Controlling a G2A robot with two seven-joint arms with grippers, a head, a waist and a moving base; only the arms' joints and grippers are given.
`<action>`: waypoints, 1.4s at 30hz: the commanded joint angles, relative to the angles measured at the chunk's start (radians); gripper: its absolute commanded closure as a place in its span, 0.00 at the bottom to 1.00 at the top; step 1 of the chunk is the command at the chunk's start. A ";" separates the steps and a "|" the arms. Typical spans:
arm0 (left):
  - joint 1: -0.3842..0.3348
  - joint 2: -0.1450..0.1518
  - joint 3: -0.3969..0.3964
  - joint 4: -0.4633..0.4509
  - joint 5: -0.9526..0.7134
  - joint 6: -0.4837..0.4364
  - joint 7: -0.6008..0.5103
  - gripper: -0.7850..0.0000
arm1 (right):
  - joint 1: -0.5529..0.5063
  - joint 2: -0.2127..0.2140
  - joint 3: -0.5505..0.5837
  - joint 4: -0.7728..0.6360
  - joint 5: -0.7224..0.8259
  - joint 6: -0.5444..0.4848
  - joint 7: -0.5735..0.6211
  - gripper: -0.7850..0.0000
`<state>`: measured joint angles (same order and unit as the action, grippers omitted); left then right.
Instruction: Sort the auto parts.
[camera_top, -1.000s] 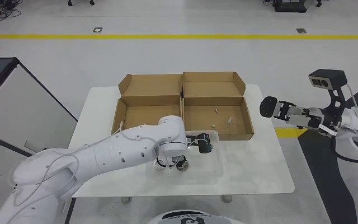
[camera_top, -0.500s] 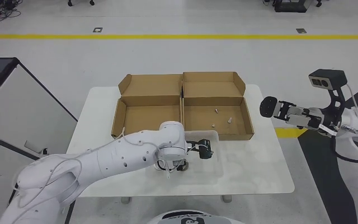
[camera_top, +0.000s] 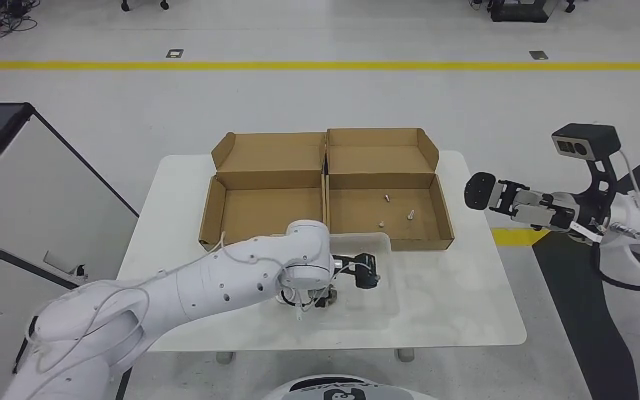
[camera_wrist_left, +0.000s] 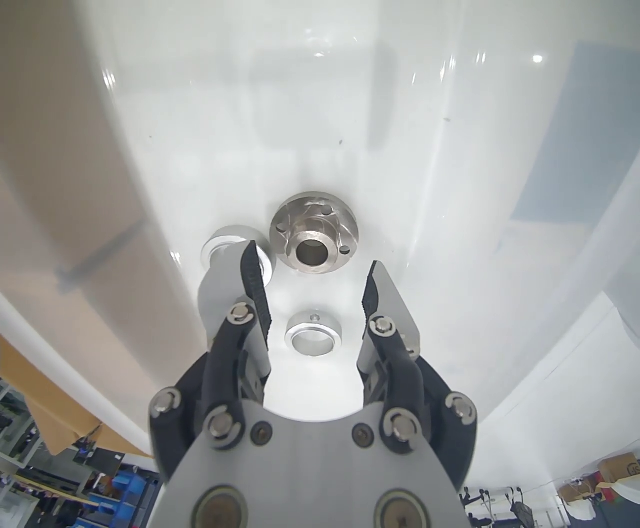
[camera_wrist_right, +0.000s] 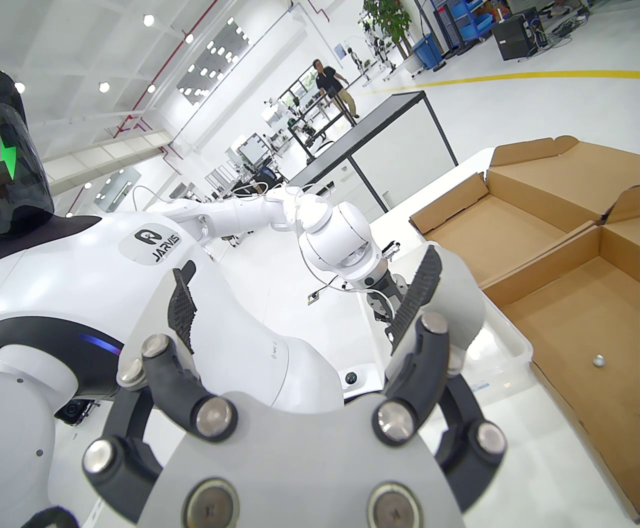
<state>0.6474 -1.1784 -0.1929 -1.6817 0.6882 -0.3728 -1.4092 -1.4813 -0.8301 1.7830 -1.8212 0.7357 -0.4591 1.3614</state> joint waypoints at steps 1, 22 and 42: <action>0.002 -0.003 0.000 0.005 0.001 -0.008 0.001 0.45 | 0.000 0.000 0.000 0.000 0.000 0.000 0.000 0.00; 0.028 -0.033 0.001 0.021 0.033 -0.026 -0.006 0.53 | 0.000 0.000 0.000 0.000 0.000 0.000 0.000 0.00; 0.031 -0.052 0.000 0.041 0.036 -0.013 -0.025 0.56 | 0.000 0.000 0.000 0.000 0.000 0.000 0.000 0.00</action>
<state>0.6774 -1.2303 -0.1922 -1.6394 0.7221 -0.3880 -1.4322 -1.4813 -0.8301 1.7830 -1.8212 0.7357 -0.4591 1.3614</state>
